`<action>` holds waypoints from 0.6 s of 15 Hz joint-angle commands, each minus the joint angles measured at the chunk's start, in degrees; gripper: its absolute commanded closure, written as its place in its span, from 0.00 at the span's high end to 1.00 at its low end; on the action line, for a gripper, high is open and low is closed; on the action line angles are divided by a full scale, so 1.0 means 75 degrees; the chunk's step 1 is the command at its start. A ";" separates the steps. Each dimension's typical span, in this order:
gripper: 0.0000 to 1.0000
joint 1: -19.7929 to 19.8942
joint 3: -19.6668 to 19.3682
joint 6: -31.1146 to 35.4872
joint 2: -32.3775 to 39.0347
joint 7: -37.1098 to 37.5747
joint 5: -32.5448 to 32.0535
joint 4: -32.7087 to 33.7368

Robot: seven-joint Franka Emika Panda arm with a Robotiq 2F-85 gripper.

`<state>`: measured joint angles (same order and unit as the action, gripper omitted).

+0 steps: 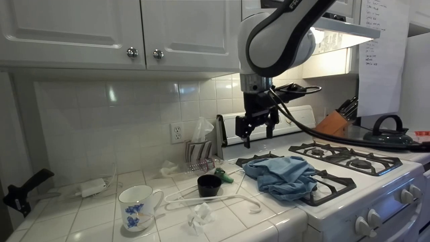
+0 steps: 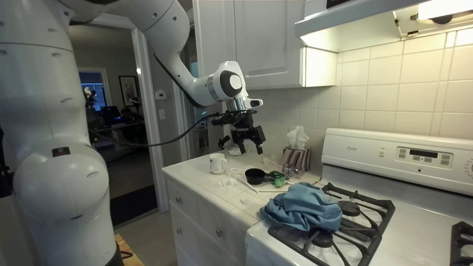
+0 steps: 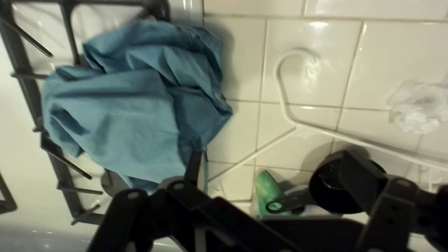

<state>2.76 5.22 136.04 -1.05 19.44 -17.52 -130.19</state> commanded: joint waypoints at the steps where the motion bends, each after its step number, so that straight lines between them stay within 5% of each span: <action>1: 1.00 -0.0341 -0.0093 0.1627 0.1550 -0.1057 0.0499 0.0729; 4: 1.00 -0.0504 0.0218 0.2510 0.2704 -0.2355 0.1488 0.1264; 9: 1.00 -0.0028 0.1222 0.2366 0.4113 -0.4877 0.2799 0.2434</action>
<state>0.02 10.82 155.58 23.79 -7.91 -0.86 -118.61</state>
